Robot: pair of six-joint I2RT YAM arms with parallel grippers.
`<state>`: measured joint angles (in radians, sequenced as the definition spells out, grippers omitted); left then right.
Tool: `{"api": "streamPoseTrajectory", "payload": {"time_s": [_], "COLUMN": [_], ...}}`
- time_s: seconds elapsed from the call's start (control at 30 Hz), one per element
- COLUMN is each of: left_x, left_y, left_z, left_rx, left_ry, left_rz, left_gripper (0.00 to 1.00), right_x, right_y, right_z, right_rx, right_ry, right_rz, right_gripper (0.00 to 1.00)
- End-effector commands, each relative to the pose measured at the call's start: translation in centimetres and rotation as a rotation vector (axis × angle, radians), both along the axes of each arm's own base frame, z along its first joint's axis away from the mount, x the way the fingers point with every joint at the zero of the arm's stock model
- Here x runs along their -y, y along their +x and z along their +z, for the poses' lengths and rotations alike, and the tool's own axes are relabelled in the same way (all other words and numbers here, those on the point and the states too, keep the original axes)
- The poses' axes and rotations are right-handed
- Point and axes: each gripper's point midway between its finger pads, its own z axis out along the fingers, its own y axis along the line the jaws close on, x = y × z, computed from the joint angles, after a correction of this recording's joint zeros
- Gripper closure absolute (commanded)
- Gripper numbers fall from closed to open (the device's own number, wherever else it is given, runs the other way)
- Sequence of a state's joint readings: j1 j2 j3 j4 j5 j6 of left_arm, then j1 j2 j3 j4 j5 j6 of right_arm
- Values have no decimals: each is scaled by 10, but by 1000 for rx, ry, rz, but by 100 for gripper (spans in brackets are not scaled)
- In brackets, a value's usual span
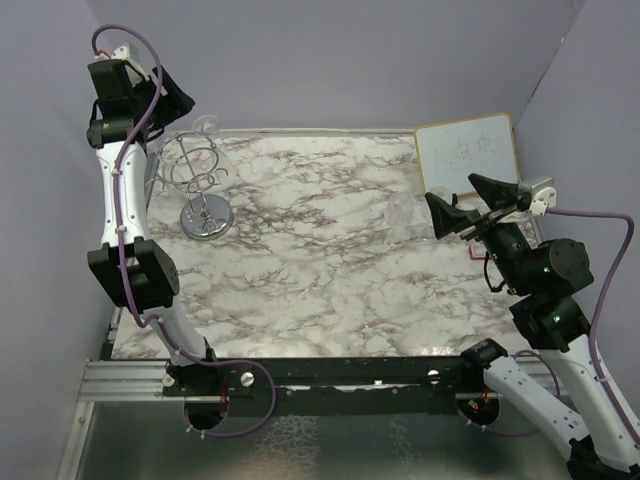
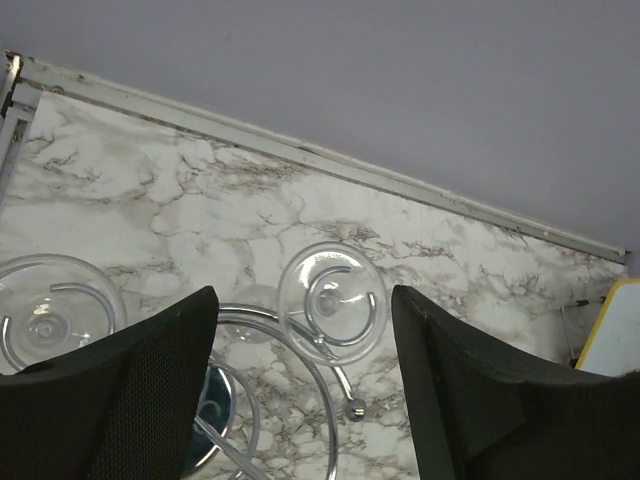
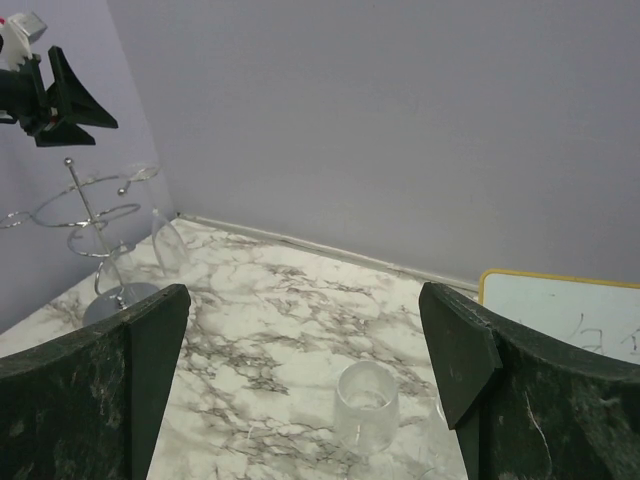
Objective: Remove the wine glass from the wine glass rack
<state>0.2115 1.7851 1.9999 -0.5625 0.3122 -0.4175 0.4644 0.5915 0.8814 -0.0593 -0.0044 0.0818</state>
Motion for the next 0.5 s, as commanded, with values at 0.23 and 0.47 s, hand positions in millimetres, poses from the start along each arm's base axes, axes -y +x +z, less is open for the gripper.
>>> {"api": "streamPoseTrajectory", "payload": {"time_s": [0.23, 0.47], "left_x": [1, 2], "left_y": [19, 21], "left_z": [-27, -35], "left_rx": [-21, -25], "left_ry": [-244, -267], "left_rz": [-208, -217], "left_gripper": [48, 58], "right_x": [-10, -10], "right_y": [-6, -7], "right_z": [6, 8], "right_rx": [29, 33], "right_ry": [1, 1], "right_rz": [56, 61], "right_gripper": [0, 0]}}
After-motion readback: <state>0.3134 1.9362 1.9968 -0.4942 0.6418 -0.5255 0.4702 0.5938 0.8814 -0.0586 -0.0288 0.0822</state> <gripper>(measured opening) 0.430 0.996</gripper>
